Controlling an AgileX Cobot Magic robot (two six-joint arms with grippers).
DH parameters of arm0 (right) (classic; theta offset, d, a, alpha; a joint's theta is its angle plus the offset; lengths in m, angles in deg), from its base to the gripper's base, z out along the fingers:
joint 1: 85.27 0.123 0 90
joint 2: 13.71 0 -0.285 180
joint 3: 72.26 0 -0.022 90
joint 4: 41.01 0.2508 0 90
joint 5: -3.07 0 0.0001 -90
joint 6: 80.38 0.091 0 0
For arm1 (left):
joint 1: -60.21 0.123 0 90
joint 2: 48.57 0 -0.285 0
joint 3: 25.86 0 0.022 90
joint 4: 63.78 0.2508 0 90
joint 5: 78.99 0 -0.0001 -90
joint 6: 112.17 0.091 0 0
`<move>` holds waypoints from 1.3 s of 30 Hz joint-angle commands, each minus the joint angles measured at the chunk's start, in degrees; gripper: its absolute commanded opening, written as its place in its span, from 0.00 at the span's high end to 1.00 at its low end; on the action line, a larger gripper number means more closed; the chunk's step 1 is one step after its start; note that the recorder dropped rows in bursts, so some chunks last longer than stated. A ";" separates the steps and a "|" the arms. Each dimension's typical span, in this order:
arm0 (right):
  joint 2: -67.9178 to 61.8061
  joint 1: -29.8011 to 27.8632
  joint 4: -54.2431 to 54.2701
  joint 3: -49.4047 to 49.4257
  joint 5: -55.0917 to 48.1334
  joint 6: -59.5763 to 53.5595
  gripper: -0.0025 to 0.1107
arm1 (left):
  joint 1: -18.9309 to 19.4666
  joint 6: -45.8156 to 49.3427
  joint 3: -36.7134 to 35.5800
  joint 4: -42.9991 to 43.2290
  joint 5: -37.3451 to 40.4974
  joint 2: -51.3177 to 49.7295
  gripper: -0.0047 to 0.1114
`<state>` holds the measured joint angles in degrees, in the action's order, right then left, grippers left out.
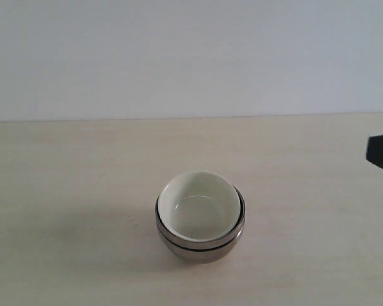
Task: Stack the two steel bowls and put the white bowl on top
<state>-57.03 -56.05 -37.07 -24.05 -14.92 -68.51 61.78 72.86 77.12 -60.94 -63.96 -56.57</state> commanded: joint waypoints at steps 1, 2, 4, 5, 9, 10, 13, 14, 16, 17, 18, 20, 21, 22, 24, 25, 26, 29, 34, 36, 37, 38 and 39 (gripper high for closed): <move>8.67 -0.08 0.24 0.55 -8.76 4.22 0.98 | 0.17 -0.56 -0.20 -0.49 -0.46 0.22 0.93; 10.37 -0.08 0.24 0.55 -9.12 4.22 0.98 | 0.17 -0.56 -0.20 -0.49 -0.46 0.22 0.93; 13.03 -0.08 0.24 0.55 -9.40 4.22 0.98 | 0.17 -0.56 -0.20 -0.49 -0.46 0.22 0.93; 14.31 -0.08 0.24 0.55 -9.40 4.22 0.98 | 0.17 -0.56 -0.20 -0.49 -0.46 0.22 0.93; 17.92 -0.08 0.60 0.55 -9.40 4.22 0.98 | 0.17 -0.56 -0.20 -0.49 -0.46 0.22 0.93; 18.54 -0.08 0.60 0.55 -9.29 4.22 0.98 | 0.17 -0.56 -0.20 -0.49 -0.46 0.22 0.93; 19.59 -0.08 0.60 0.55 -9.29 4.22 0.98 | 0.17 -0.56 -0.20 -0.49 -0.46 0.22 0.93; 19.56 -0.08 0.60 0.55 -9.29 3.80 0.98 | 0.17 -0.56 -0.20 -0.49 -0.46 0.22 0.93; 19.56 -0.08 -0.04 0.34 -9.17 2.69 0.98 | 0.17 -0.56 -0.20 -0.49 -0.46 0.22 0.93; 19.56 -0.08 -0.09 0.34 -8.49 2.69 0.98 | 0.17 -0.56 -0.20 -0.49 -0.46 0.22 0.93; 19.73 -0.08 -0.09 0.34 -8.11 2.69 0.98 | 0.17 -0.56 -0.20 -0.49 -0.46 0.22 0.93; 20.12 -0.75 -0.09 0.34 -7.86 2.69 0.98 | 0.17 -0.56 -0.20 -0.49 -0.46 0.22 0.93; 20.62 -1.49 0.03 0.34 -8.11 2.55 0.98 | 0.17 -0.56 -0.20 -0.49 -0.46 0.22 0.93; 20.99 -2.60 0.03 0.84 -8.25 2.55 0.98 | 0.17 -0.56 -0.20 -0.49 -0.46 0.22 0.93; 22.20 -5.19 0.03 3.01 -5.99 2.55 0.98 | 0.17 -0.56 -0.20 -0.49 -0.46 0.22 0.93; 22.84 -6.59 0.03 4.96 -3.63 2.55 0.98 | 0.17 -0.56 -0.20 -0.49 -0.46 0.22 0.93; 23.58 -7.87 0.03 7.22 -0.89 2.55 0.98 | 0.17 -0.56 -0.20 -0.49 -0.46 0.22 0.93; 26.40 -10.79 1.49 13.82 6.77 4.27 0.98 | 0.17 -0.56 -0.20 -0.49 -0.46 0.22 0.93; 31.47 -12.94 2.44 21.92 12.88 5.79 0.98 | 0.17 -0.56 -0.20 -0.49 -0.46 0.22 0.93; 33.68 -14.61 1.62 24.49 13.11 3.32 0.98 | 0.17 -0.56 -0.20 -0.49 -0.46 0.22 0.93; 34.44 -16.02 1.50 25.59 13.11 2.39 0.98 | 0.17 -0.56 -0.20 -0.49 -0.46 0.22 0.93; 34.75 -16.61 1.50 26.15 12.96 2.39 0.98 | 0.17 -0.56 -0.20 -0.49 -0.46 0.22 0.93; 35.14 -17.71 1.50 27.06 13.13 2.30 0.98 | 0.17 -0.56 -0.20 -0.49 -0.46 0.22 0.93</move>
<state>-22.64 -72.33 -34.90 1.87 -2.58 -65.32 61.78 72.86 77.12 -60.94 -63.96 -56.57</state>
